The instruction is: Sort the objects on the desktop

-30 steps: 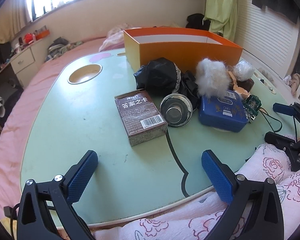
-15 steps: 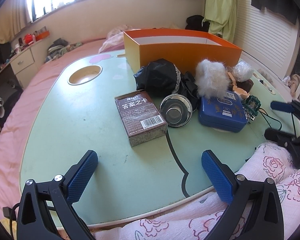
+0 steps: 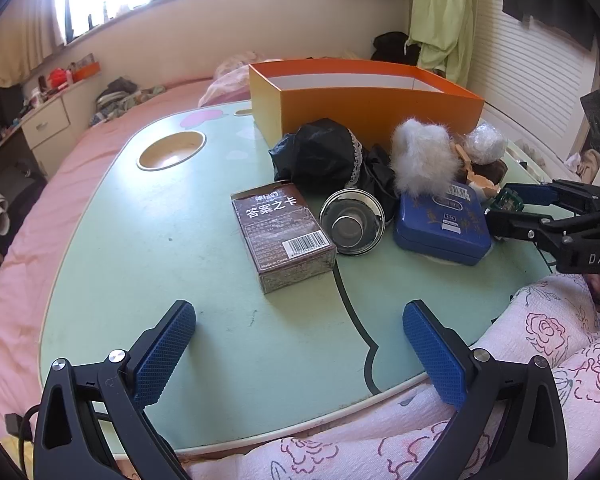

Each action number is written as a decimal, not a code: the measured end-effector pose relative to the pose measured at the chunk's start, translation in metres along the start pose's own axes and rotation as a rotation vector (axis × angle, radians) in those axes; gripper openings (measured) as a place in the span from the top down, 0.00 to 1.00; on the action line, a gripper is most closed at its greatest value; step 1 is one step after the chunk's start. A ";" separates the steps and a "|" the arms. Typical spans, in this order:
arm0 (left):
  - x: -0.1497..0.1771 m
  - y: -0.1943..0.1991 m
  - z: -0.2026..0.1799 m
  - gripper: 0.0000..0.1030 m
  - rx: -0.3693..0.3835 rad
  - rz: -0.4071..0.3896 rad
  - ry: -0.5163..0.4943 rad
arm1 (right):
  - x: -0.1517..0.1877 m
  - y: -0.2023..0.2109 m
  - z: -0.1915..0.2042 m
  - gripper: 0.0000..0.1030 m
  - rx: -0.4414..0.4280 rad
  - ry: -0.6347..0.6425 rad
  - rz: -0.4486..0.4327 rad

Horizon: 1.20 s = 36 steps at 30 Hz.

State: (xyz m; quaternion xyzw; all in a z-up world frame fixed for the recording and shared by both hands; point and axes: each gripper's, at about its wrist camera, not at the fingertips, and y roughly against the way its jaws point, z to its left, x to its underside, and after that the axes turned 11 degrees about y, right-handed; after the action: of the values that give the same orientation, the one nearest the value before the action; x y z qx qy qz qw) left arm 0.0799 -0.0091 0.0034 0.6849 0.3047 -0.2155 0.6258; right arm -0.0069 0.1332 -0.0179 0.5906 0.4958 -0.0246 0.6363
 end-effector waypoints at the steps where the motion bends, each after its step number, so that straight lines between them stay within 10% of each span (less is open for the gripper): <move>1: 0.000 0.000 0.000 0.00 0.000 0.000 0.000 | 0.001 0.001 -0.002 0.27 -0.003 -0.007 -0.007; 24: -0.049 0.003 0.037 0.16 0.052 -0.066 0.275 | 0.032 0.041 -0.010 0.28 0.014 -0.101 -0.163; 36: -0.042 -0.022 0.023 0.39 -0.067 -0.003 0.158 | 0.035 0.040 -0.014 0.28 0.005 -0.106 -0.154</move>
State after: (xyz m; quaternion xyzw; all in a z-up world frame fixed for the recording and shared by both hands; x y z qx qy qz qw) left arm 0.0370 -0.0377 0.0128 0.6782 0.3612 -0.1513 0.6218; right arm 0.0272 0.1753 -0.0097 0.5501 0.5053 -0.1058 0.6564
